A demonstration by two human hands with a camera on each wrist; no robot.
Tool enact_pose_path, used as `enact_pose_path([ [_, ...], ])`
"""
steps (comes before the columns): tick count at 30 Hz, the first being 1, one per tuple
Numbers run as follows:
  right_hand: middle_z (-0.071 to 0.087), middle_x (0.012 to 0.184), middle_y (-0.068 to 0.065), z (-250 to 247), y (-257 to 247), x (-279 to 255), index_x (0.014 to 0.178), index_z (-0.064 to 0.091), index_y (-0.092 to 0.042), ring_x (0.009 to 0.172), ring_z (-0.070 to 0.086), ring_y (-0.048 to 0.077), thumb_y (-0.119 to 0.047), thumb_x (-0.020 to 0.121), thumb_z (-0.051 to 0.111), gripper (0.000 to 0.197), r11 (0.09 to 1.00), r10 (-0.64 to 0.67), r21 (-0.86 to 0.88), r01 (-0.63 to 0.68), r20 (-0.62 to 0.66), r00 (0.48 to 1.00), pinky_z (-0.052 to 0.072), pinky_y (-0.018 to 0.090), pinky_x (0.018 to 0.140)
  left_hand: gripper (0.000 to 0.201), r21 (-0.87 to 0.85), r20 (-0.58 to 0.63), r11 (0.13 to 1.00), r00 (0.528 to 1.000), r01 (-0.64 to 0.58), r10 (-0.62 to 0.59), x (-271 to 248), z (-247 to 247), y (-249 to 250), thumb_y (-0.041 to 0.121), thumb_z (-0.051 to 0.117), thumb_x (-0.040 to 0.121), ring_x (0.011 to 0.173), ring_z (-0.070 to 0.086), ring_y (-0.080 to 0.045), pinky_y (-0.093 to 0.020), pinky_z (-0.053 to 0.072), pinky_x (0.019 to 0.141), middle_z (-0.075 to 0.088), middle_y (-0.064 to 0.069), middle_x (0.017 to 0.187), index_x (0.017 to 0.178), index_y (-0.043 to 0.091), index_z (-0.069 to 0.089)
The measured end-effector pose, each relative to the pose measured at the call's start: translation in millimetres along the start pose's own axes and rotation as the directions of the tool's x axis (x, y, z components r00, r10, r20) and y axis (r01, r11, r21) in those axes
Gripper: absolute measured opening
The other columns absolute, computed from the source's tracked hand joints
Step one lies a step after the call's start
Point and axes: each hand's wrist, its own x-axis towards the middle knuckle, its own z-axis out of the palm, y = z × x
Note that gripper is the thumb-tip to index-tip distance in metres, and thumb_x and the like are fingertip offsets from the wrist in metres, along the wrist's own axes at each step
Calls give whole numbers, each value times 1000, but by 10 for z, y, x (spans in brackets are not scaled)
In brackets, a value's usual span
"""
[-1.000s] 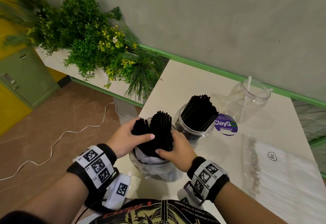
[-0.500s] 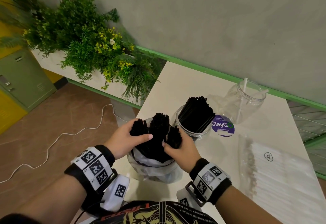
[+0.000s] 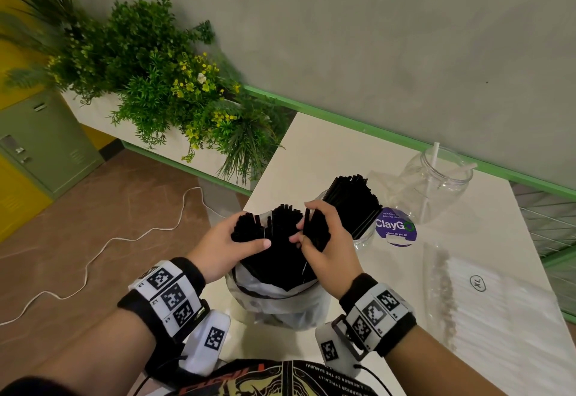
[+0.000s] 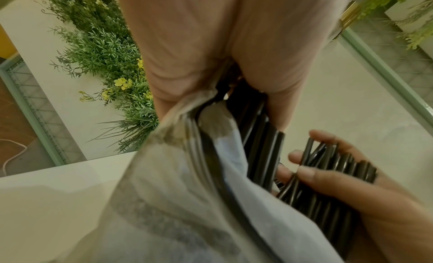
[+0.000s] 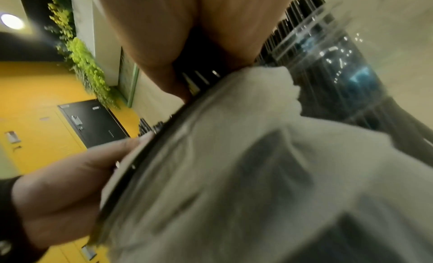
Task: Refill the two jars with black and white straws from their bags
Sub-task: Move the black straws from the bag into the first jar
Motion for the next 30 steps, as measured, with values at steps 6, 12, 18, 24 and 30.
enact_pose_path([
  [6,56,94,4,-108,-217,137,118,44,-27,87,68,24,12,86,46,50,992,-10,122,10,-7,1000,54,50,87,26,1,2,1000,1000,-10,10,27,27,4,14,76,77,82,65,5,-13,48,73,70,23,82,96,25,62],
  [12,54,93,13,-357,-480,365,118,42,-20,85,66,25,17,87,44,48,969,-16,246,35,-80,997,52,58,85,35,-9,9,1000,1000,10,-9,28,-8,15,35,83,68,84,66,2,-21,49,79,71,21,83,95,28,63],
  [18,52,93,14,-601,-656,523,119,40,-14,82,63,26,23,87,43,49,927,14,373,37,-132,991,53,54,80,29,41,-11,999,1000,28,-27,69,5,41,20,79,76,94,67,-10,-32,52,89,73,5,94,101,23,64],
  [24,52,92,13,-691,-758,599,117,41,-15,82,64,25,21,87,44,47,924,-3,373,78,-197,980,55,55,81,25,27,13,1000,1000,9,-9,68,17,70,15,76,78,86,66,1,-23,48,82,72,17,88,99,22,64],
  [30,55,93,8,-1116,-824,699,113,44,-25,83,64,25,19,87,44,51,880,9,442,173,-381,924,55,52,80,28,16,0,1000,1000,24,-24,84,-2,62,17,77,77,91,67,-5,-30,51,89,72,14,93,101,23,65],
])
